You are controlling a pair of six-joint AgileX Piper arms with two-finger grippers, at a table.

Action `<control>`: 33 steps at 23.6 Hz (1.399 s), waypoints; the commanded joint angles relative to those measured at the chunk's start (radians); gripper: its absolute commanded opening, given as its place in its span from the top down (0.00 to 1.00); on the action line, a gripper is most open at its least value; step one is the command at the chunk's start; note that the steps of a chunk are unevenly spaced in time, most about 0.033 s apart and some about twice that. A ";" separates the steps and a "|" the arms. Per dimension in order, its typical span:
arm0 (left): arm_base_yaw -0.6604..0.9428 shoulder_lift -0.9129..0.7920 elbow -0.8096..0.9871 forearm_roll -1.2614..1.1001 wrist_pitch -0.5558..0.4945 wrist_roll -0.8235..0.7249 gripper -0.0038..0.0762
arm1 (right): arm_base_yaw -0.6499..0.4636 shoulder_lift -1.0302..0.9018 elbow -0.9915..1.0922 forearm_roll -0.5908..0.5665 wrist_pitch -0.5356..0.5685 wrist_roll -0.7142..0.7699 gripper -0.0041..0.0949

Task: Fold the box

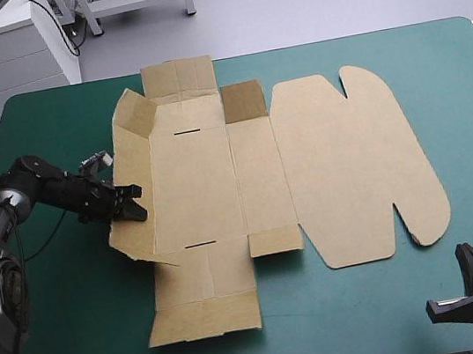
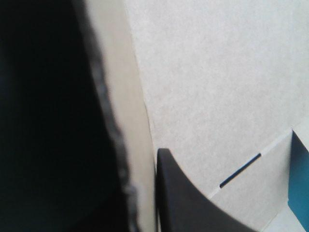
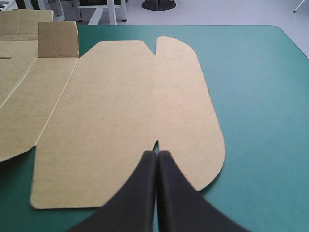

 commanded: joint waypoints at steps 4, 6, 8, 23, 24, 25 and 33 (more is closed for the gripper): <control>-0.040 -0.050 -0.185 0.204 0.125 -0.070 0.96 | -0.002 -0.019 -0.030 0.010 -0.074 -0.003 0.98; -0.081 -0.050 -0.233 0.318 0.125 -0.068 0.96 | -0.002 -0.019 -0.030 0.010 -0.074 -0.003 0.98; -0.160 -0.050 -0.305 0.495 0.123 -0.015 0.96 | -0.002 -0.019 -0.030 0.010 -0.074 -0.003 0.98; -0.678 -0.048 -0.569 1.094 -0.082 0.267 0.96 | -0.002 -0.019 -0.030 0.010 -0.074 -0.003 0.98; -0.696 -0.048 -0.569 1.102 -0.098 0.250 0.96 | -0.002 -0.019 -0.030 0.010 -0.074 -0.003 0.98; -0.744 -0.048 -0.567 1.165 -0.104 0.250 0.96 | -0.002 -0.019 -0.030 0.010 -0.074 -0.003 0.98; -0.956 -0.061 -0.458 1.504 -0.186 0.066 0.96 | -0.002 -0.019 -0.030 0.010 -0.074 -0.003 0.98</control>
